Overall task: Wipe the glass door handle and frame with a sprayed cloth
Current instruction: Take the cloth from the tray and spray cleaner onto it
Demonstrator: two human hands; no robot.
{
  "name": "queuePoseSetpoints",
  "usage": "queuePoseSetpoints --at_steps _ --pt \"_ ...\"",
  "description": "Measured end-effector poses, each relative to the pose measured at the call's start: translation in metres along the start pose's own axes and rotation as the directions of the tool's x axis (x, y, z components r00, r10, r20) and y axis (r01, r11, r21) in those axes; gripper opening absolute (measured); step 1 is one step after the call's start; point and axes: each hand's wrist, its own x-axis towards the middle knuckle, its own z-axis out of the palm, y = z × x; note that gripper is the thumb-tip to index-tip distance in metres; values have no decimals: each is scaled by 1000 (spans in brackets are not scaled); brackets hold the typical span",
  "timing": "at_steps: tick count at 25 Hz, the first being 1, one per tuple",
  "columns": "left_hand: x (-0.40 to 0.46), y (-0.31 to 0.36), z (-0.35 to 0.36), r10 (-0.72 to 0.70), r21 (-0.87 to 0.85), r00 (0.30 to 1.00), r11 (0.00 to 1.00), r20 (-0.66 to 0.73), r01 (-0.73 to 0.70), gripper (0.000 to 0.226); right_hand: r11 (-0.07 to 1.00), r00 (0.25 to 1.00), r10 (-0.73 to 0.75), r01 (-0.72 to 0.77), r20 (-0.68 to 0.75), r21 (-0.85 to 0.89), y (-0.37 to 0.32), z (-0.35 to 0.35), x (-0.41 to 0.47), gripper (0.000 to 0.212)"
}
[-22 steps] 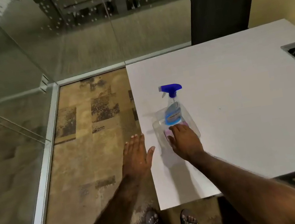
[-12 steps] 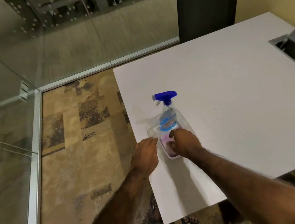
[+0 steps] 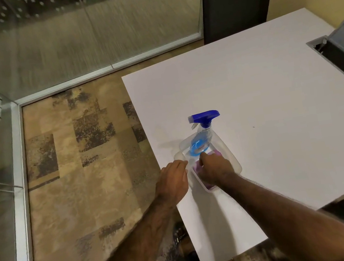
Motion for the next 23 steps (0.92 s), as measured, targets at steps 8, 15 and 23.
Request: queuePoseSetpoints --at_steps 8,15,23 --pt "2 -4 13 41 -55 991 997 -128 -48 43 998 997 -48 50 -55 30 4 15 0 37" --pt "-11 11 11 28 -42 987 998 -158 -35 42 937 948 -318 313 -11 -157 15 11 7 41" --pt "-30 36 -7 -138 -314 967 947 -212 67 36 926 914 -376 376 -156 -29 44 -8 5 20"
